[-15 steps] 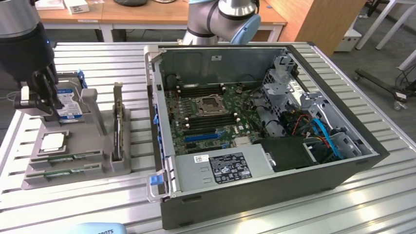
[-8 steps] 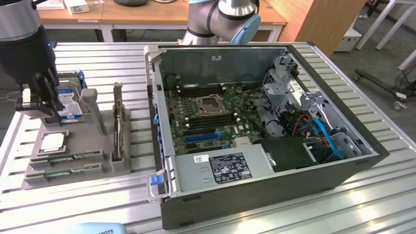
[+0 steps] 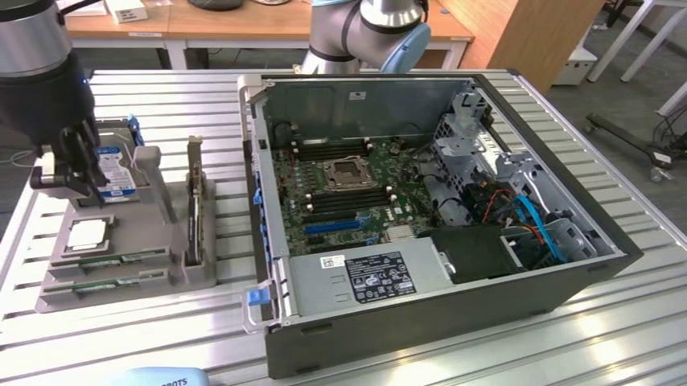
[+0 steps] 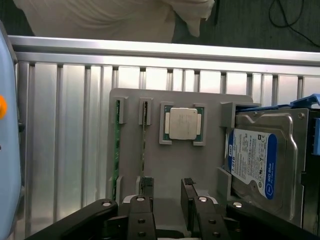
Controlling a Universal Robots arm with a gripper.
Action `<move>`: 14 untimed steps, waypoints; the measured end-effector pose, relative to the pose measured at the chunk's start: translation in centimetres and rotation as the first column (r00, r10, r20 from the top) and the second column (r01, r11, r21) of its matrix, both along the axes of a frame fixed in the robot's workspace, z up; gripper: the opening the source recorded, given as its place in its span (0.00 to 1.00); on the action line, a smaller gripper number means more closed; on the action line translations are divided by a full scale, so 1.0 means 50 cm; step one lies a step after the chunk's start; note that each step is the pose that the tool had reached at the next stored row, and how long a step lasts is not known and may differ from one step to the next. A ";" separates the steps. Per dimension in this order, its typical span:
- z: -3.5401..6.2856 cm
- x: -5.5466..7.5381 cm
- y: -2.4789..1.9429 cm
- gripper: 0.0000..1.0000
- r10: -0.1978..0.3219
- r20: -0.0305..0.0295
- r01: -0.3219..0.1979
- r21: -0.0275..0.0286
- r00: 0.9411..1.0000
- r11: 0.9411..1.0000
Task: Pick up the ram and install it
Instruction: 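Pick up the ram and move it above insertion slot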
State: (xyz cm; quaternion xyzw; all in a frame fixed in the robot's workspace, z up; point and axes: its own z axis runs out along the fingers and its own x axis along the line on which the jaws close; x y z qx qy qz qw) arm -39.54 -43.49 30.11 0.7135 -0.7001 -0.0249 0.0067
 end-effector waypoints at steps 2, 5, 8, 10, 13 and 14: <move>-0.004 0.000 0.0000 0.35 0.000 0.000 0.000 0.000 1.000 1.000; -0.009 0.000 0.0000 0.35 0.001 0.000 -0.001 0.000 1.000 1.000; -0.010 0.000 0.0000 0.35 0.001 0.000 -0.001 0.000 1.000 1.000; -0.010 0.000 0.0000 0.35 0.001 0.000 -0.001 0.000 1.000 1.000; -0.011 0.000 -0.0019 0.35 0.001 0.000 -0.001 0.000 1.000 1.000; -0.010 0.000 -0.0030 0.35 0.001 0.000 -0.001 0.000 1.000 1.000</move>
